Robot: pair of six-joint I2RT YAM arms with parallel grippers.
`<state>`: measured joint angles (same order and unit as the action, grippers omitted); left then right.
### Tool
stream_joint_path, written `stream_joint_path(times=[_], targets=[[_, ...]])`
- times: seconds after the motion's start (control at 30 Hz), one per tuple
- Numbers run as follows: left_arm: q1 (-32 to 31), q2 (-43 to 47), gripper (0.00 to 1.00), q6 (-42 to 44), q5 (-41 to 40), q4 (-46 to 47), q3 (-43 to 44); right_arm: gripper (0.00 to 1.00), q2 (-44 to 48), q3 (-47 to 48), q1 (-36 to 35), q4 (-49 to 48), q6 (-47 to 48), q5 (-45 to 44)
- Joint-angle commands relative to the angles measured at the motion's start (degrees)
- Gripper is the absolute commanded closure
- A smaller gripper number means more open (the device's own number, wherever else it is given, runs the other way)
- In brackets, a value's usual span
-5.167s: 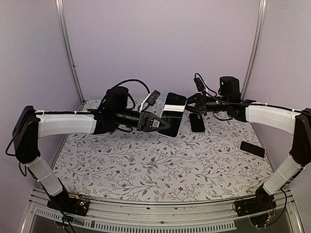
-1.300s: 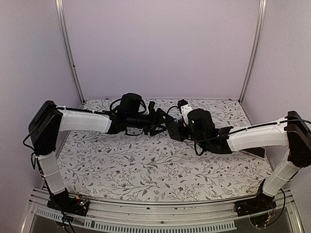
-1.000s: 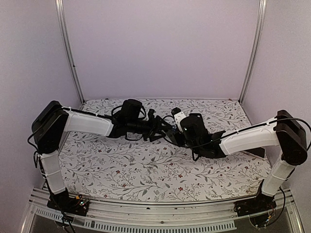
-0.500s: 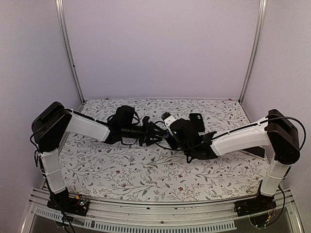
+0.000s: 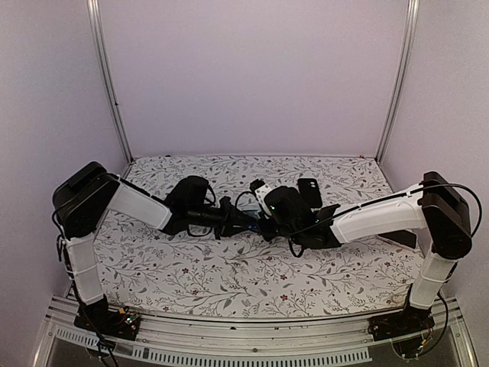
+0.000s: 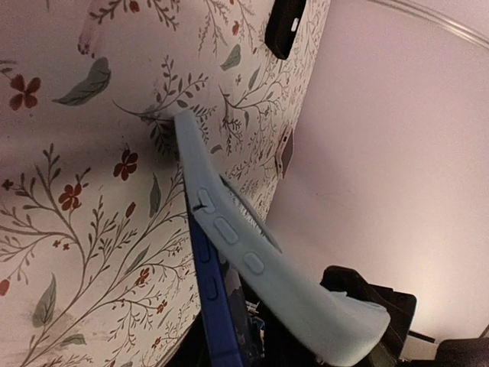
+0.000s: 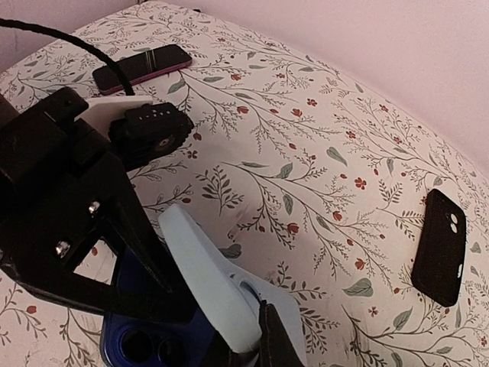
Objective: Take the phone out of the phone case
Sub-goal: Remove the phone case from the phone.
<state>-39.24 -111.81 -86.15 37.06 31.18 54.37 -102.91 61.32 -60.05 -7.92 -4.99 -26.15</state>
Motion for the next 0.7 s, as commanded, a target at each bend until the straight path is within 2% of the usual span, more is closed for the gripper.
stream_joint_path(times=[0.0,0.17,0.47,0.67], targets=[[0.31,-1.43,0.84,0.51,-0.49,2.84,-0.39,1.0,2.46,2.26,-2.41,-2.04,-4.74,4.42],[0.54,0.01,1.0,2.91,0.65,1.65,-0.75,1.0,2.6,2.67,-1.68,0.81,-5.74,-0.41],[1.1,6.1,1.0,11.09,2.53,-5.29,-0.05,1.0,5.81,3.08,5.39,5.51,-7.59,-0.46],[1.1,10.04,1.0,19.22,1.73,-14.44,2.28,1.0,6.4,5.36,9.85,8.66,-7.32,4.42]])
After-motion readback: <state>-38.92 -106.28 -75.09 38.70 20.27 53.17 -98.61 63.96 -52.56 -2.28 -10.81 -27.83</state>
